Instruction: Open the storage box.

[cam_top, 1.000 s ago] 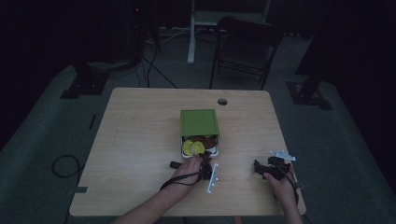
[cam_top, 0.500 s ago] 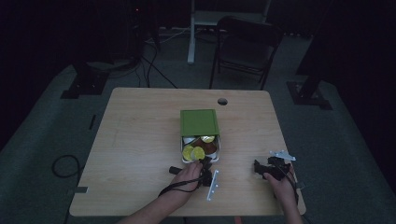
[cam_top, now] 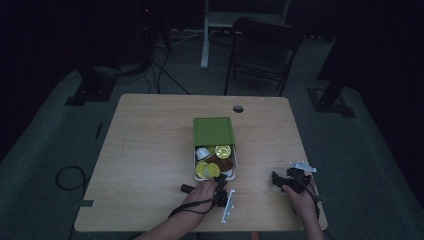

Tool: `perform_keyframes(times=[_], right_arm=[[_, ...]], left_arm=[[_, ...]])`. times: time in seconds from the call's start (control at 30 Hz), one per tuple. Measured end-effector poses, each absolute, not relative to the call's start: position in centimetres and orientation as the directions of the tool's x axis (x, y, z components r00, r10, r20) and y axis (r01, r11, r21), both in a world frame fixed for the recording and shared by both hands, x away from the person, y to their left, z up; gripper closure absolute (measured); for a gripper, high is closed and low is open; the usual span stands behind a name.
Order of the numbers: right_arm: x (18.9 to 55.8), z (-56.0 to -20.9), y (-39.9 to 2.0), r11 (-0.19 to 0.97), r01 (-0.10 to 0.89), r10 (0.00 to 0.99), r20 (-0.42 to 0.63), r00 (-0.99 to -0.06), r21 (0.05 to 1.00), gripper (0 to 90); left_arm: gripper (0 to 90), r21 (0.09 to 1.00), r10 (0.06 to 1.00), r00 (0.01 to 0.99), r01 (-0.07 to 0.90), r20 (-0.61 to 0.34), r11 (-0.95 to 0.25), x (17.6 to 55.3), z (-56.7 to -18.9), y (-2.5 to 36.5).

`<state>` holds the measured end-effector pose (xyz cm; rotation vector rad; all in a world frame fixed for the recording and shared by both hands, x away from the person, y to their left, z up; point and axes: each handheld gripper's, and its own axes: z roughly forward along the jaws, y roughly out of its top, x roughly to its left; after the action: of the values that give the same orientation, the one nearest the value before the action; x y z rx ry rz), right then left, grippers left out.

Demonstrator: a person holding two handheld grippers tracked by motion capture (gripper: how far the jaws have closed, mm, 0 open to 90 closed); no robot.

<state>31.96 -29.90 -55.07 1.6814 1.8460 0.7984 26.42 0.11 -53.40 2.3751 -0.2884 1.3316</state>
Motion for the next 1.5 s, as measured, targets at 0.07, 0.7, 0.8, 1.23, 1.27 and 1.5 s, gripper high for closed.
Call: perform_keyframes(times=[0.07,0.7,0.8,1.23,1.27,1.5], right_arm=[[32.0,-55.1,-29.9,0.059,0.692,0.995,0.015,-0.1,0.719,10.4],[32.0,-55.1,-29.9,0.058,0.692,0.995,0.015,-0.099,0.719,10.4],[32.0,-55.1,-29.9,0.058,0.692,0.995,0.015,-0.099,0.719,10.4],[32.0,-55.1,-29.9,0.059,0.692,0.995,0.014,-0.099,0.719,10.4],[32.0,-55.1,-29.9,0.059,0.692,0.995,0.014,-0.099,0.719,10.4],[32.0,-55.1,-29.9,0.059,0.692,0.995,0.015,-0.099,0.719,10.4]], left_arm=[[73.7,0.247,0.017,0.528,-0.368,0.849,-0.896,26.2,-53.4,0.2],[74.1,0.23,-0.02,0.542,-0.389,0.84,-0.892,23.5,-53.6,0.1],[74.1,0.239,-0.021,0.557,-0.389,0.83,-0.89,23.2,-53.5,0.0],[73.8,0.283,0.002,0.599,-0.375,0.801,-0.883,22.5,-53.2,0.2],[71.7,0.3,0.008,0.617,-0.372,0.787,-0.878,22.5,-53.1,0.2],[61.3,0.413,0.061,0.722,-0.322,0.689,-0.852,22.4,-52.2,0.8]])
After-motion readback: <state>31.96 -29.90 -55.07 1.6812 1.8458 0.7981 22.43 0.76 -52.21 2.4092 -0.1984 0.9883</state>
